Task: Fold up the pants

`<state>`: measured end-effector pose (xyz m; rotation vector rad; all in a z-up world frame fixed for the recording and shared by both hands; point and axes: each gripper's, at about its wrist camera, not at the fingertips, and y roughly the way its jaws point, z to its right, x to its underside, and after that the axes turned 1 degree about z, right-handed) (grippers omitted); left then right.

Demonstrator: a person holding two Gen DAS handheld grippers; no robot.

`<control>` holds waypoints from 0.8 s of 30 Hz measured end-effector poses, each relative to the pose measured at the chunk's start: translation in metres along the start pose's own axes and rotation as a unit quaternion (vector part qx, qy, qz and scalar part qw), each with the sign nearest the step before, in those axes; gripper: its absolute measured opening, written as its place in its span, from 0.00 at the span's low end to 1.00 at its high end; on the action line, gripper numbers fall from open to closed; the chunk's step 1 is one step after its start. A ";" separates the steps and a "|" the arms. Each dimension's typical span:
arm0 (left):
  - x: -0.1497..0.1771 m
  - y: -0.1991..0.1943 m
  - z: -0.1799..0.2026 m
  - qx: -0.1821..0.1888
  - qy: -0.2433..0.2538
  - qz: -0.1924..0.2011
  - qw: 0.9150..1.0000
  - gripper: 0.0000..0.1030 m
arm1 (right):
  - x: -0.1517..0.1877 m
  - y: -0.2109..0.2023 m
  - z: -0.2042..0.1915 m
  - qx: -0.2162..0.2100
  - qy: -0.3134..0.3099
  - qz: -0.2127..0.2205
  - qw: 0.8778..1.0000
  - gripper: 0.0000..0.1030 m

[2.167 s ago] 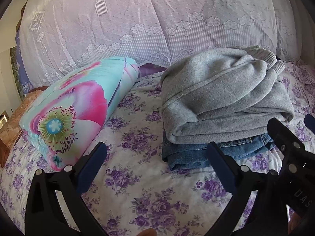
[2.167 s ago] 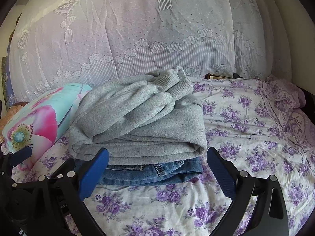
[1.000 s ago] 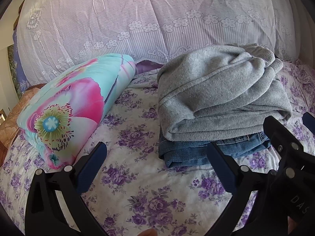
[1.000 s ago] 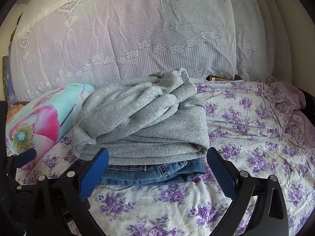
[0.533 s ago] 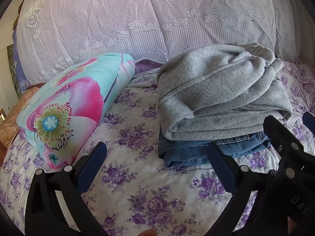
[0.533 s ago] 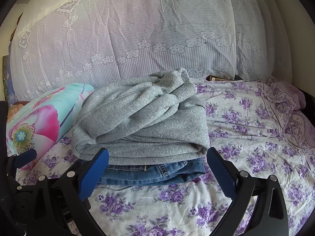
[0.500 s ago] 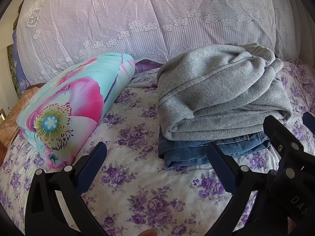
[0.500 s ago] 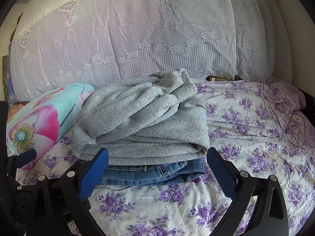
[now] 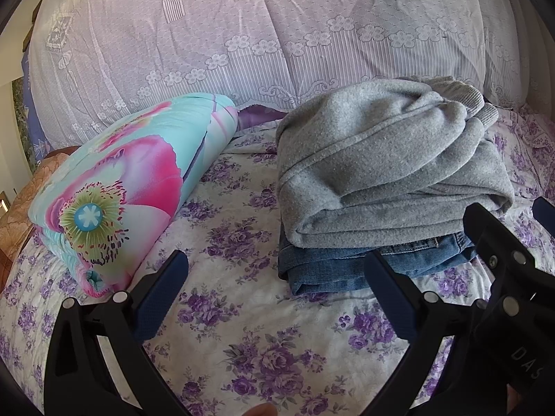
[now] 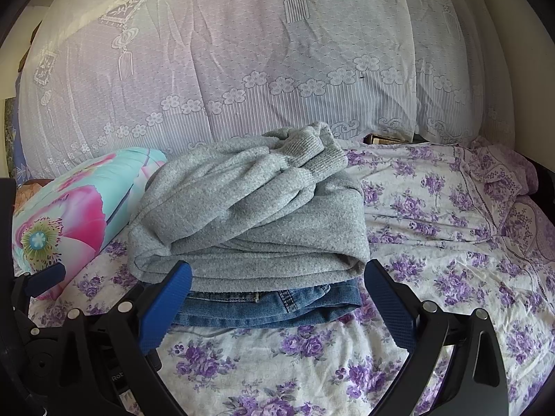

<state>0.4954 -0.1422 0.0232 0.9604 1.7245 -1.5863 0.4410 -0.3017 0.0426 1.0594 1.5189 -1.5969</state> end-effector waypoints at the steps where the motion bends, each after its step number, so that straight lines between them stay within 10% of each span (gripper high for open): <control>1: 0.000 0.000 0.000 0.001 0.000 -0.001 1.000 0.96 | 0.000 0.000 0.000 0.000 0.000 0.000 1.000 0.97; 24: 0.022 -0.064 -0.016 0.008 -0.006 0.012 1.000 0.96 | 0.011 -0.068 -0.002 -0.022 -0.022 0.024 0.999 0.97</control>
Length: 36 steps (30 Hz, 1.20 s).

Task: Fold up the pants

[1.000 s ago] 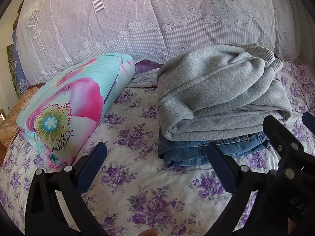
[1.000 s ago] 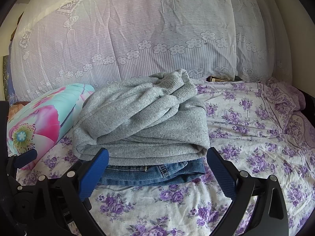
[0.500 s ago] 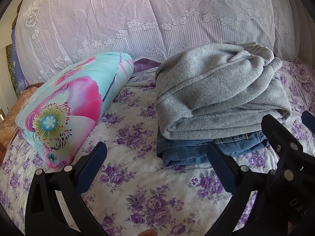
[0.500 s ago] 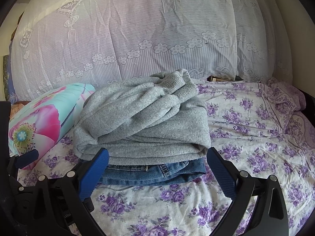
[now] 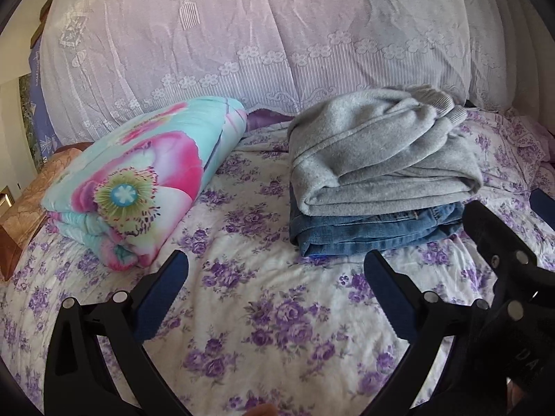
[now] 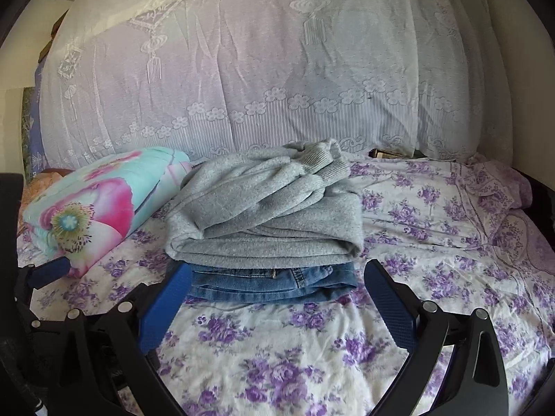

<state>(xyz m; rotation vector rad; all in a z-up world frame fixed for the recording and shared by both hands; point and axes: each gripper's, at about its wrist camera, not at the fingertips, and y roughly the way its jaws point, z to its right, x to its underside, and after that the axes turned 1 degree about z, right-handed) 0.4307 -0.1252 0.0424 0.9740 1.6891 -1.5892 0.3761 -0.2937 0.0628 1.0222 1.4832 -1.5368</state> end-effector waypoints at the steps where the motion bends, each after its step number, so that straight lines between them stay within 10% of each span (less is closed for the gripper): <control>1: 0.000 -0.005 0.000 0.003 -0.001 0.003 1.000 0.96 | 0.000 -0.003 0.002 -0.001 0.002 0.002 1.000 0.97; 36: -0.005 -0.003 0.008 0.034 0.007 -0.002 0.999 0.96 | -0.003 -0.005 -0.002 -0.017 0.000 0.009 1.000 0.97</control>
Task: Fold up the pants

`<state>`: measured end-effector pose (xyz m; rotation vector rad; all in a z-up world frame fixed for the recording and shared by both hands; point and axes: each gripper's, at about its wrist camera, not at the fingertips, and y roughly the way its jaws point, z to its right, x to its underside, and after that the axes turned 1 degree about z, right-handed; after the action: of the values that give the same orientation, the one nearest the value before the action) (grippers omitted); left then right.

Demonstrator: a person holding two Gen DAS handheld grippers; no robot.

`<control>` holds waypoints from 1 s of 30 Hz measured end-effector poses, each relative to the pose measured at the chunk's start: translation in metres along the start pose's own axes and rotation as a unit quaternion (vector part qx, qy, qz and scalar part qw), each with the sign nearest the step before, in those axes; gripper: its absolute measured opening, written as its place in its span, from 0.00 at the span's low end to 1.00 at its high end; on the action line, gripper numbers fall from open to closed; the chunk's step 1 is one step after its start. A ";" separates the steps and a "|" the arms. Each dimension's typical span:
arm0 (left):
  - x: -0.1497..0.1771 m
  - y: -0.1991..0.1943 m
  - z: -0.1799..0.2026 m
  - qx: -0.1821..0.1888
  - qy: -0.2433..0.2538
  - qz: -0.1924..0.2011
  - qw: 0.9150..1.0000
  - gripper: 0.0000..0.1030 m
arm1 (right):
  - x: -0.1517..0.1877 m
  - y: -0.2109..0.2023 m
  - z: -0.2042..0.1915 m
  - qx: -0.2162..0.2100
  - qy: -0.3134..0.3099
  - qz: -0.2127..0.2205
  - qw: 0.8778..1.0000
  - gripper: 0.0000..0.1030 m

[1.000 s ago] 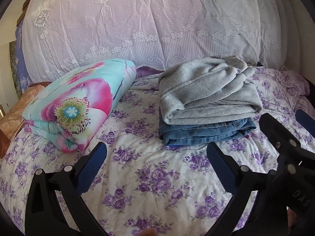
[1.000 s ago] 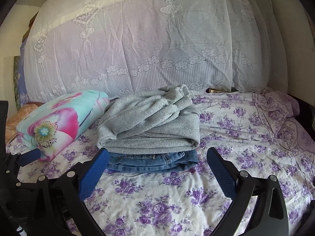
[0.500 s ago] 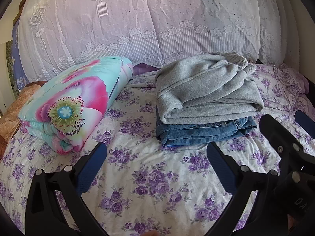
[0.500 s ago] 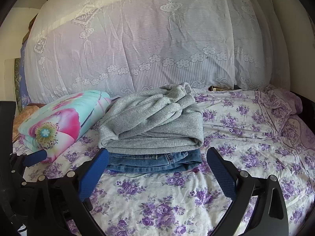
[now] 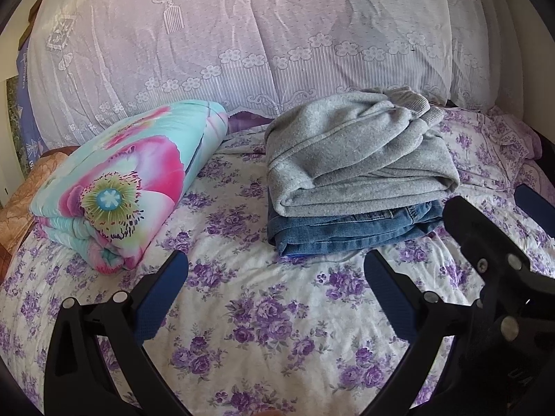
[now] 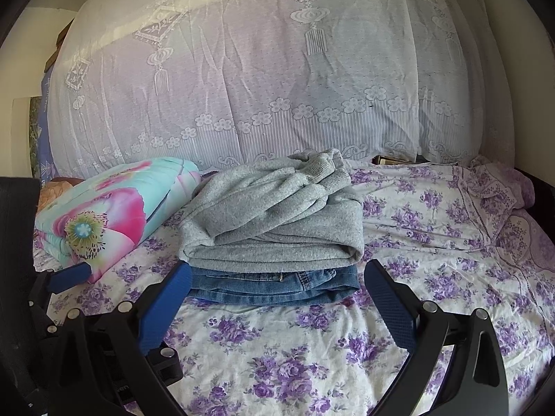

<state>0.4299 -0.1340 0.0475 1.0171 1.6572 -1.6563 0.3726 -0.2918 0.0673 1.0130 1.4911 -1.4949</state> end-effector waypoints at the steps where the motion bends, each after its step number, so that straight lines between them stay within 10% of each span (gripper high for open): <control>1: 0.000 0.000 0.000 -0.001 0.001 0.000 1.000 0.96 | 0.000 0.000 0.000 0.001 0.000 0.000 1.000 0.97; 30: 0.001 -0.001 0.003 -0.003 0.006 0.006 1.000 0.96 | 0.000 0.001 0.000 0.000 0.001 -0.002 1.000 0.97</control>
<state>0.4278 -0.1366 0.0472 1.0332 1.6593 -1.6384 0.3734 -0.2922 0.0667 1.0128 1.4963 -1.4972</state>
